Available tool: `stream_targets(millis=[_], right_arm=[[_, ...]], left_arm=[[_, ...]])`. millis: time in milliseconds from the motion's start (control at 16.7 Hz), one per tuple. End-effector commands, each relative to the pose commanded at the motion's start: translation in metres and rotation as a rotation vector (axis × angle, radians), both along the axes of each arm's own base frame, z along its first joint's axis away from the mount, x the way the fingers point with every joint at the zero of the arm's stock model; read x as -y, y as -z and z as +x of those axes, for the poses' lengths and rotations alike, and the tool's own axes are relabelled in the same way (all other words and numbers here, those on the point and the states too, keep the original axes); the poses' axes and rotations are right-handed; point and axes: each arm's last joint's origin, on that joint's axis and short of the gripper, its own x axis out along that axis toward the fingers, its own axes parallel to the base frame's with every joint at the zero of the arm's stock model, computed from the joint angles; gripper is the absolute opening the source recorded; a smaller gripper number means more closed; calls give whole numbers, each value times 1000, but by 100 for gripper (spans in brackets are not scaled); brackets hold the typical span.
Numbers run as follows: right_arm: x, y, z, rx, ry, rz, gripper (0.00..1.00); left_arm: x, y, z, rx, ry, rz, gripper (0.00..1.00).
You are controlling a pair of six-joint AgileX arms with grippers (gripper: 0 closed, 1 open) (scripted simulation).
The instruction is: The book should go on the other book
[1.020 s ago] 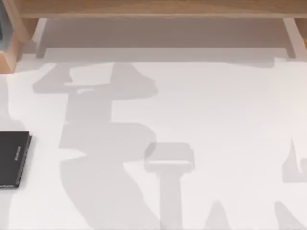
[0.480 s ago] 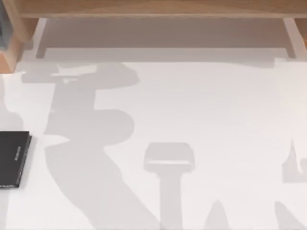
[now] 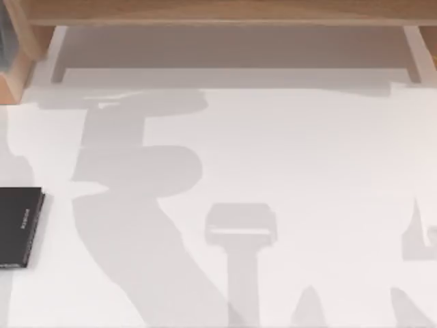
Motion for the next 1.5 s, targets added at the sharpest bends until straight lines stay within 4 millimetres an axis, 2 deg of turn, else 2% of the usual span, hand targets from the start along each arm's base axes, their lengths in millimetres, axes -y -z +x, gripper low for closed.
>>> stream_targets(millis=[240,480,1260,1500], right_arm=[[0,0,0,0,0,0,100],[0,0,0,0,0,0,100],[0,0,0,0,0,0,100],[0,0,0,0,0,0,100]], left_arm=[[-1,12,13,-3,6,-1,100],[0,13,14,-3,7,-1,100],[0,13,14,-3,7,-1,2],[0,13,14,-3,7,-1,0]])
